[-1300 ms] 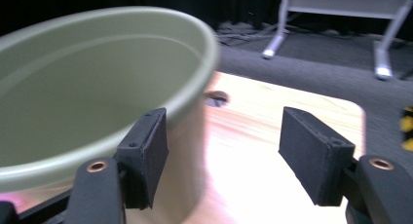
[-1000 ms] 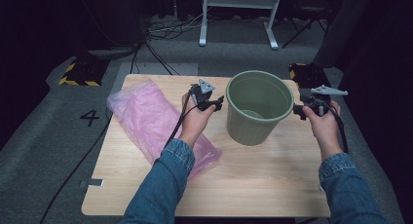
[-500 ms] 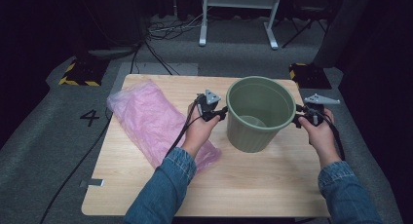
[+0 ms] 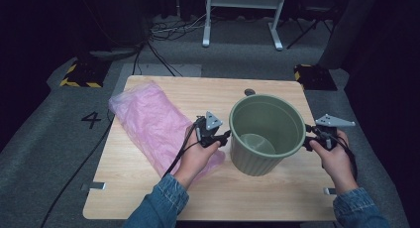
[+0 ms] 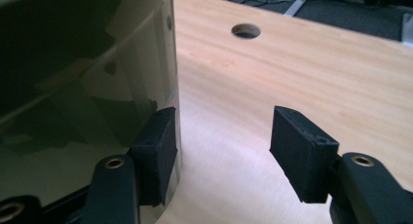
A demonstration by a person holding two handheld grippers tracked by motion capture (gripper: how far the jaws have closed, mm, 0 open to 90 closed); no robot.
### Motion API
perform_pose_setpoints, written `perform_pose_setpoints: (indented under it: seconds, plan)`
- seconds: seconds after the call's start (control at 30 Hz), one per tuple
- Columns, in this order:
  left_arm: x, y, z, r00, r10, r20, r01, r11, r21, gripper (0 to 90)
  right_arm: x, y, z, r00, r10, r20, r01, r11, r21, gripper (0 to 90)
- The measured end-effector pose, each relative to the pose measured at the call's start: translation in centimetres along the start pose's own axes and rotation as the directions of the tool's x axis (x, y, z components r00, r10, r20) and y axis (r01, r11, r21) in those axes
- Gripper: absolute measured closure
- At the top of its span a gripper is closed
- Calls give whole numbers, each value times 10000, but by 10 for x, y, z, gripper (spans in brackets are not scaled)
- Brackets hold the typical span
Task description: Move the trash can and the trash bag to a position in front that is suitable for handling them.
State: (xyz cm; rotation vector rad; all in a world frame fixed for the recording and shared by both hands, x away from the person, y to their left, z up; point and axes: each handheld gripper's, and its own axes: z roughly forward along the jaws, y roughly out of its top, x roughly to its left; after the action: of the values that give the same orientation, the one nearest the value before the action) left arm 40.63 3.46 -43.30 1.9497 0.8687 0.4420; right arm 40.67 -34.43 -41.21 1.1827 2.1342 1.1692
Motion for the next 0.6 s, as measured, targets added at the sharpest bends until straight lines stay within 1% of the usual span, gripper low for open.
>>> perform_pose_setpoints:
  seconds: [0.1,0.2,0.27,0.37,0.43,0.53,0.57,0.6]
  plan:
    - [-6,-10,-8,9999,32,161,-33,10000,51,480,7,-8,-6,9999,-4,-106,4,10000,61,444]
    - [-10,-20,-18,9997,-30,232,30,10000,3,474,14,-12,-11,9998,-58,-205,58,10000,-18,445]
    - [-13,-27,-24,9999,5,172,-5,10000,-2,471,20,-15,-13,9995,-93,-288,90,9999,-107,445]
    - [-15,-34,-33,9997,232,-5,-232,9997,-19,457,28,-18,-15,9987,-85,-502,76,9998,-182,445]
    - [-15,-41,-38,9997,247,-84,-247,9997,-82,445,33,-19,-15,9982,-77,-596,64,9998,-209,444]
    - [-14,-49,-45,9999,121,-79,-122,9999,-114,445,42,-22,-13,9976,-157,-670,144,9997,-198,445]
    - [-14,-51,-48,9998,135,-119,-136,9999,-98,442,47,-23,-11,9966,-178,-807,167,9998,-149,444]
    - [-14,-53,-50,9998,137,-144,-139,9998,-123,442,47,-23,-11,9966,-178,-807,167,9998,-149,444]
